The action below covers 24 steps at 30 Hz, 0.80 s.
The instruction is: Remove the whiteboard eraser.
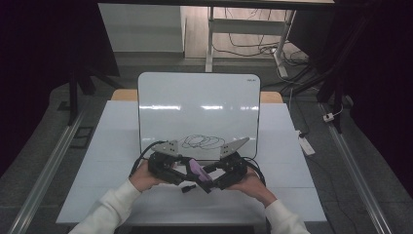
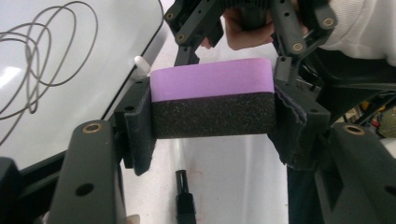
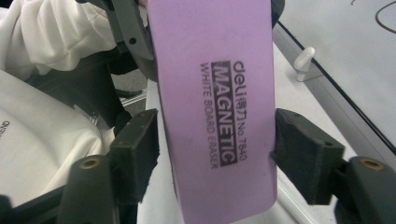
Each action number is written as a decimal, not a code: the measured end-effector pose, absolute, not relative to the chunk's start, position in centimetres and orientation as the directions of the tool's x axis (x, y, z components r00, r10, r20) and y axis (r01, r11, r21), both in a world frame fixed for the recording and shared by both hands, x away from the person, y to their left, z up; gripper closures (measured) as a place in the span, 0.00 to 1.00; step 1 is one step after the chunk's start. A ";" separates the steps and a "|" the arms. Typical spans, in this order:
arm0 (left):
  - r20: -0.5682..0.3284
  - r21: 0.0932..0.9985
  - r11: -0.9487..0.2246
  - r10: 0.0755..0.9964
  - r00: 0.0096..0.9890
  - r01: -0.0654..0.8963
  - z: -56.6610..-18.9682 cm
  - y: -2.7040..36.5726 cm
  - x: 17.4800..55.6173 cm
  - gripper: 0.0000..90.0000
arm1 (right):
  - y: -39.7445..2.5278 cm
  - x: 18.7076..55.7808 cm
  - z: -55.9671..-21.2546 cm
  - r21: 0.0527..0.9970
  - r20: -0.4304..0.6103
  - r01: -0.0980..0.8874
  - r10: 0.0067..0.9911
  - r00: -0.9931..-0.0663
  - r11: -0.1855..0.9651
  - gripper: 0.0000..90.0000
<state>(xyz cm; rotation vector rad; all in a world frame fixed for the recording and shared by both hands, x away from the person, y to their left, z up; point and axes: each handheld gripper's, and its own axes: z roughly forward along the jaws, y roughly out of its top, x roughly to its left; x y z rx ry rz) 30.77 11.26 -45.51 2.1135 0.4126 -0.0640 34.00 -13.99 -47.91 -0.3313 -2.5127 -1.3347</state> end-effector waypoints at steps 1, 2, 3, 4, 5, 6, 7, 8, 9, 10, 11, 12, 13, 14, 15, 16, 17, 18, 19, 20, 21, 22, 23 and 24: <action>-0.204 0.810 -0.495 0.264 0.943 0.314 -45.5 11.3 30.7 0.43 | -13.9 34.0 -47.9 0.772 0.344 0.325 0.069 -0.936 0.547 0.39; -0.205 0.810 -0.496 0.261 0.943 0.313 -45.5 11.3 30.7 0.43 | -13.9 34.0 -48.0 0.771 0.348 0.327 0.069 -0.935 0.547 0.40; -0.208 0.810 -0.496 0.258 0.944 0.314 -45.5 11.3 30.7 0.43 | -13.9 34.0 -48.1 0.770 0.352 0.327 0.063 -0.934 0.547 0.40; -0.211 0.810 -0.495 0.254 0.944 0.315 -45.5 11.3 30.7 0.43 | -13.9 34.0 -48.1 0.769 0.358 0.331 0.061 -0.932 0.547 0.41; -0.213 0.810 -0.495 0.251 0.944 0.315 -45.5 11.3 30.7 0.43 | -13.9 34.0 -48.1 0.769 0.361 0.331 0.056 -0.931 0.547 0.41; -0.214 0.811 -0.494 0.251 0.944 0.315 -45.5 11.4 30.7 0.43 | -13.8 34.0 -48.1 0.770 0.363 0.332 0.053 -0.930 0.545 0.42; -0.217 0.812 -0.491 0.250 0.944 0.316 -45.5 11.4 30.7 0.43 | -13.9 33.9 -48.0 0.771 0.361 0.330 0.053 -0.931 0.544 0.42; -0.220 0.812 -0.489 0.248 0.943 0.318 -45.5 11.4 30.8 0.43 | -13.9 33.9 -48.0 0.774 0.355 0.326 0.054 -0.933 0.542 0.42; -0.224 0.813 -0.486 0.248 0.942 0.321 -45.5 11.5 30.8 0.43 | -13.9 33.9 -48.0 0.777 0.353 0.325 0.054 -0.934 0.539 0.43; -0.226 0.813 -0.484 0.248 0.942 0.323 -45.5 11.5 30.8 0.43 | -14.0 33.8 -47.9 0.780 0.351 0.325 0.057 -0.935 0.534 0.43; -0.227 0.814 -0.483 0.246 0.942 0.322 -45.5 11.5 30.8 0.43 | -14.0 33.8 -47.9 0.783 0.344 0.321 0.058 -0.937 0.533 0.43; -0.226 0.815 -0.483 0.245 0.943 0.321 -45.5 11.6 30.8 0.42 | -14.0 33.7 -47.9 0.783 0.345 0.322 0.059 -0.937 0.532 0.44; -0.225 0.816 -0.481 0.245 0.943 0.320 -45.5 11.6 30.8 0.42 | -14.0 33.7 -47.8 0.784 0.342 0.322 0.064 -0.938 0.530 0.44; -0.224 0.818 -0.478 0.248 0.942 0.320 -45.5 11.6 30.8 0.42 | -14.0 33.6 -47.8 0.787 0.337 0.320 0.067 -0.939 0.528 0.44; -0.224 0.819 -0.475 0.253 0.941 0.322 -45.5 11.6 30.8 0.42 | -14.0 33.6 -47.8 0.790 0.330 0.316 0.071 -0.941 0.526 0.44; -0.224 0.821 -0.470 0.259 0.940 0.325 -45.5 11.7 30.8 0.41 | -14.0 33.5 -47.7 0.792 0.321 0.313 0.078 -0.944 0.524 0.44; -0.228 0.821 -0.463 0.271 0.935 0.335 -45.5 11.7 30.7 0.40 | -14.1 33.4 -47.6 0.795 0.311 0.310 0.089 -0.946 0.521 0.44; -0.236 0.822 -0.453 0.280 0.930 0.345 -45.5 11.8 30.8 0.37 | -14.1 33.3 -47.6 0.797 0.300 0.307 0.099 -0.949 0.520 0.44; -0.244 0.824 -0.441 0.290 0.925 0.356 -45.5 12.0 30.8 0.34 | -14.2 33.2 -47.5 0.800 0.287 0.302 0.111 -0.952 0.519 0.44; -0.250 0.826 -0.429 0.303 0.920 0.366 -45.4 12.2 30.8 0.33 | -14.2 33.2 -47.5 0.802 0.273 0.299 0.127 -0.954 0.518 0.44; -0.254 0.828 -0.418 0.318 0.914 0.375 -45.3 12.4 30.8 0.31 | -14.3 33.1 -47.4 0.804 0.263 0.300 0.146 -0.954 0.514 0.44; -0.258 0.830 -0.405 0.332 0.907 0.384 -45.3 12.6 30.8 0.29 | -14.4 33.1 -47.3 0.807 0.251 0.299 0.162 -0.954 0.510 0.44; -0.260 0.831 -0.394 0.348 0.901 0.392 -45.2 12.9 30.7 0.28 | -14.5 33.0 -47.2 0.810 0.234 0.294 0.180 -0.955 0.508 0.44; -0.260 0.831 -0.383 0.371 0.891 0.403 -45.2 13.2 30.5 0.28 | -14.5 33.0 -47.1 0.815 0.213 0.286 0.198 -0.957 0.504 0.44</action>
